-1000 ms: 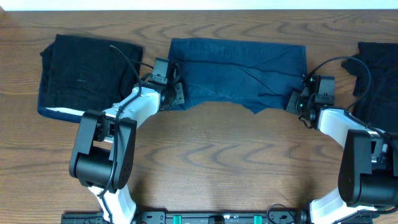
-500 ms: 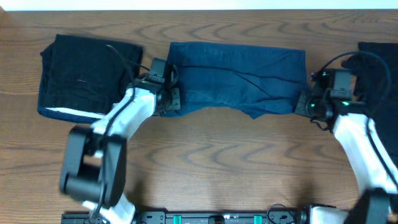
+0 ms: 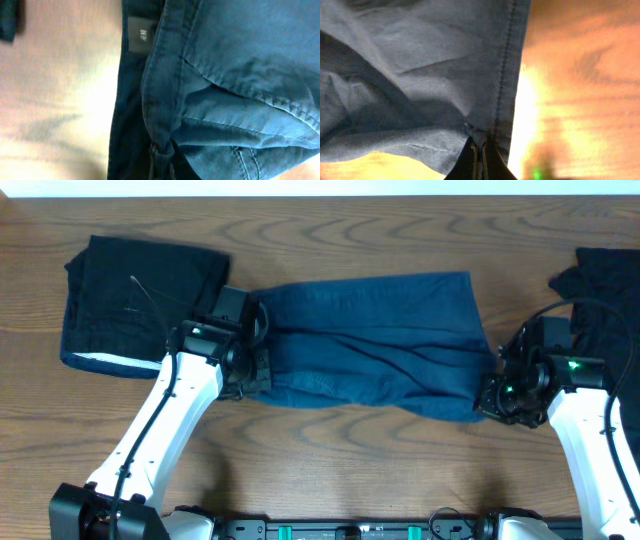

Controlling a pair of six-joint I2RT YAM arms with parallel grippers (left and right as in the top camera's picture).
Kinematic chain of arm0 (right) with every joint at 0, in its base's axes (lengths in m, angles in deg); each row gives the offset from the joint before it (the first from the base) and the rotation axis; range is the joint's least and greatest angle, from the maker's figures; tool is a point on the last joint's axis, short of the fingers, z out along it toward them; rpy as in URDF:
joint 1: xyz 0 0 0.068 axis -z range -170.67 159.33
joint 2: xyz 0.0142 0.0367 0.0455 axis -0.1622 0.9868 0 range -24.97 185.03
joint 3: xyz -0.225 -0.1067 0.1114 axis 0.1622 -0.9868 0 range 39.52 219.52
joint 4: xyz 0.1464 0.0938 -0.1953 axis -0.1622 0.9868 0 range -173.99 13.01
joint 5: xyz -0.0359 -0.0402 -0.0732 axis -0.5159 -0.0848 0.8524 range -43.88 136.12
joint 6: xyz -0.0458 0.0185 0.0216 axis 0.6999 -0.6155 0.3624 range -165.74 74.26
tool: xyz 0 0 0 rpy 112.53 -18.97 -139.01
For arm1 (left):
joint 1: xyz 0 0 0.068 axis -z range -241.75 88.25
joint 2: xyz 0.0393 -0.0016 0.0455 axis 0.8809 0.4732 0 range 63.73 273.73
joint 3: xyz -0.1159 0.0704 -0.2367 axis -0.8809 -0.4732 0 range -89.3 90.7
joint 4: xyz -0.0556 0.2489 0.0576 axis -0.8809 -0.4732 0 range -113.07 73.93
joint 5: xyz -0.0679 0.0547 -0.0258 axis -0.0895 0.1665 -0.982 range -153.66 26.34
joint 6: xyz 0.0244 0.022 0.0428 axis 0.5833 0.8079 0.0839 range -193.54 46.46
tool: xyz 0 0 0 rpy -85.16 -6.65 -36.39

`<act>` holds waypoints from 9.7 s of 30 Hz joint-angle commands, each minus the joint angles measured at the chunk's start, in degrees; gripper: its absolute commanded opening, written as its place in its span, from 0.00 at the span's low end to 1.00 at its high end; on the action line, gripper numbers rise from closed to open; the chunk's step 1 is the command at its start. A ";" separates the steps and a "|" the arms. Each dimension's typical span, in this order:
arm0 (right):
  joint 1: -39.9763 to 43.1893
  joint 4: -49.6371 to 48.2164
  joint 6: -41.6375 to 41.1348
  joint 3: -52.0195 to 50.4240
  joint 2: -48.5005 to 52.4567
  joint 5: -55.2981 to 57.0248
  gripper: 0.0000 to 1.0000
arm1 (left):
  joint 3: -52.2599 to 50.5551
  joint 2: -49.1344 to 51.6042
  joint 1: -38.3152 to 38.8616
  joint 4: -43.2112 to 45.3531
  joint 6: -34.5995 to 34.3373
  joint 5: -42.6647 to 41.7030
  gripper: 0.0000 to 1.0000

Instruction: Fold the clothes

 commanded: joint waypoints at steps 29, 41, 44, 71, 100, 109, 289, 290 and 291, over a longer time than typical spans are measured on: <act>-0.15 2.32 -11.41 -9.90 -0.15 -3.85 0.83 | -14.23 -0.35 0.02 -3.34 -3.21 0.44 0.79; -0.22 8.96 -2.86 6.10 0.00 -3.30 0.22 | 1.68 -1.79 0.09 -6.67 -3.23 0.42 0.19; -0.22 8.85 -2.84 4.76 0.24 -3.28 0.24 | -0.59 -0.76 0.09 -6.62 -3.23 0.46 0.20; -0.20 -4.55 -7.58 -14.21 0.24 -4.68 0.57 | -11.72 5.84 0.09 7.76 -3.21 0.22 0.67; 0.61 -7.32 -9.11 -17.16 0.24 0.20 0.57 | -11.76 5.84 0.04 8.76 -2.60 -0.87 0.51; 3.48 -7.17 -9.57 -18.12 0.24 -0.31 0.58 | -11.76 5.84 0.04 7.23 -2.58 -0.87 0.51; -11.39 -32.22 4.98 6.10 25.92 1.99 0.01 | -5.79 12.50 -10.69 31.21 0.85 -9.94 0.06; -11.39 -32.96 5.11 6.54 26.29 2.80 0.01 | -5.77 13.20 -10.67 32.39 0.87 -9.75 0.06; -11.39 -33.38 5.11 7.34 26.69 4.04 0.01 | -5.66 13.92 -10.62 33.38 0.87 -9.66 0.06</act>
